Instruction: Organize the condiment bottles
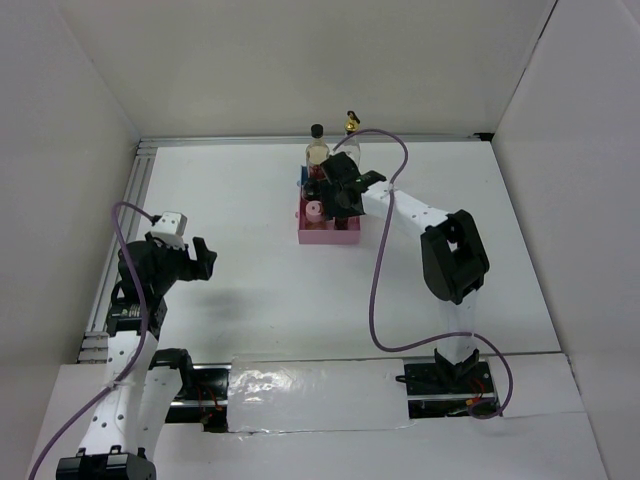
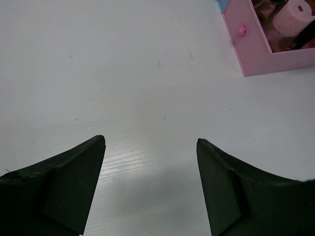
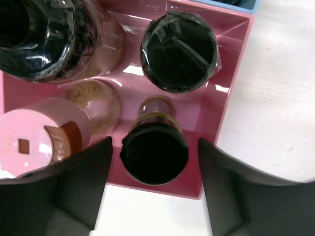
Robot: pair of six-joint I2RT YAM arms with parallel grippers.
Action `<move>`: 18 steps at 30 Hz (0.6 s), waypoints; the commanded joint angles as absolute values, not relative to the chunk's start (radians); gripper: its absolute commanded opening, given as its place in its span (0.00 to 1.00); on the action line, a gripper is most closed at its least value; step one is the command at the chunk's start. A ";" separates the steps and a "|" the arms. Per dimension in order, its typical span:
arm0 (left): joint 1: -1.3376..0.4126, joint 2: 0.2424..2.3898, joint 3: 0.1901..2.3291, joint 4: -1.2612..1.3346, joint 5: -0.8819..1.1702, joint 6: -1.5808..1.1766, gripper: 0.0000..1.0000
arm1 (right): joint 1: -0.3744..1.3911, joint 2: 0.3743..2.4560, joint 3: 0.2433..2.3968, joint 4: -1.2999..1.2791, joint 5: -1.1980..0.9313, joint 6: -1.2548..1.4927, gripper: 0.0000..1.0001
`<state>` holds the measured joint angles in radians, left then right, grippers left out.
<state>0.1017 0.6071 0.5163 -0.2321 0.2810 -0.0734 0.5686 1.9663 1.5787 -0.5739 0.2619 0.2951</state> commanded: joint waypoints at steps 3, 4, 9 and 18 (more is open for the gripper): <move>0.106 0.606 0.503 -0.181 0.281 -0.046 0.87 | 0.569 1.942 1.617 -0.574 0.262 0.290 0.85; 0.106 0.607 0.503 -0.179 0.282 -0.045 0.87 | 0.571 1.934 1.620 -0.574 0.259 0.290 0.90; 0.106 0.606 0.502 -0.179 0.284 -0.040 0.87 | 0.572 1.878 1.669 -0.612 0.288 0.282 0.94; 0.106 0.604 0.502 -0.170 0.290 -0.040 0.87 | 0.401 1.545 1.524 -0.581 0.245 0.259 1.00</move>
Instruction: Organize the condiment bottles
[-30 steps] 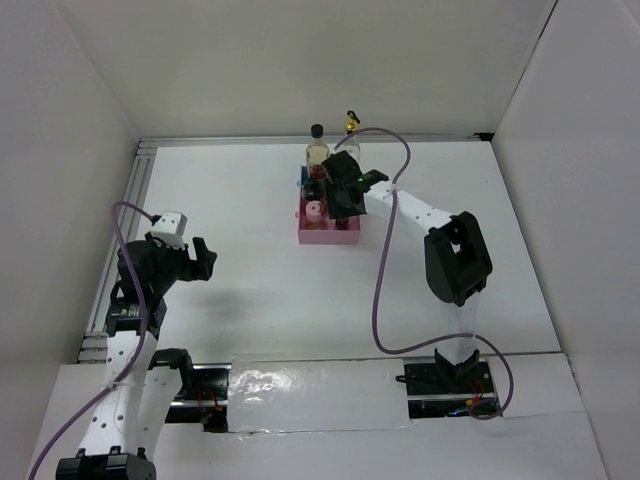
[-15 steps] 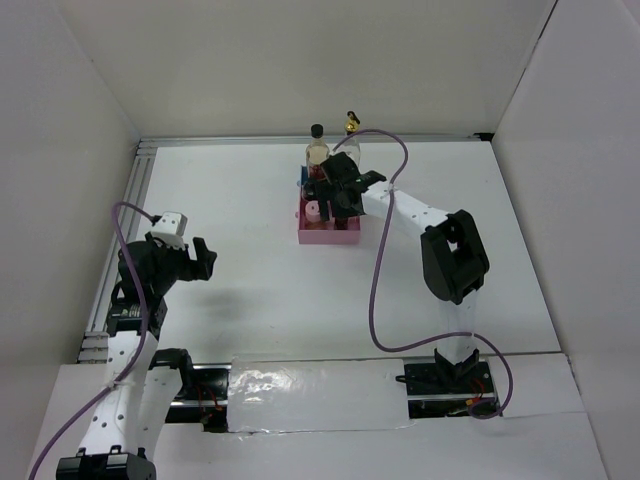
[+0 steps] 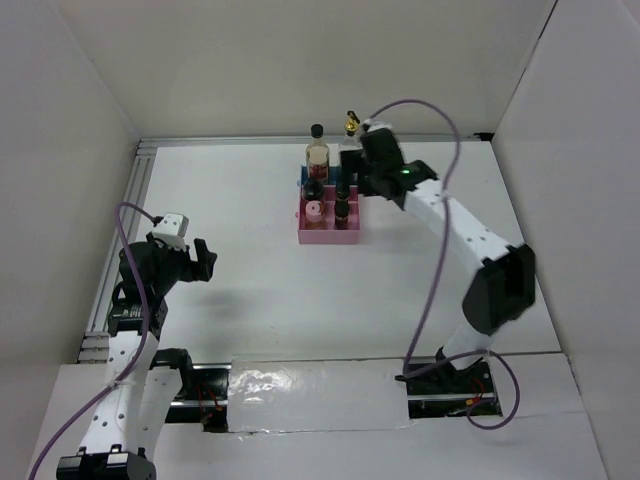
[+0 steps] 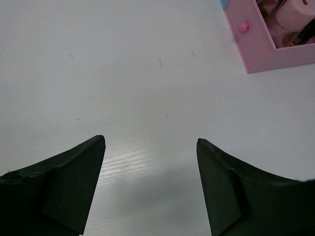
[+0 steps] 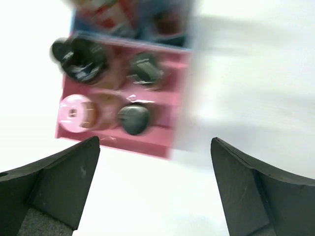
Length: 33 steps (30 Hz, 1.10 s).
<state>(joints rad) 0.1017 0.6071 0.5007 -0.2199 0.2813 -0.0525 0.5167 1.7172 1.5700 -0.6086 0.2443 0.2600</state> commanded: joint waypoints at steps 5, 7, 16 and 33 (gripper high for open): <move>0.103 0.604 0.499 -0.170 0.307 -0.049 0.87 | 0.020 1.415 1.323 -0.612 0.149 0.316 1.00; 0.103 0.606 0.499 -0.172 0.307 -0.049 0.87 | -0.081 1.361 1.260 -0.614 0.077 0.331 1.00; 0.098 0.606 0.499 -0.172 0.331 -0.071 0.86 | -0.199 1.286 1.181 -0.606 0.032 0.383 1.00; 0.100 0.603 0.523 -0.202 0.339 -0.083 0.85 | -0.183 1.194 1.126 -0.549 0.041 0.327 1.00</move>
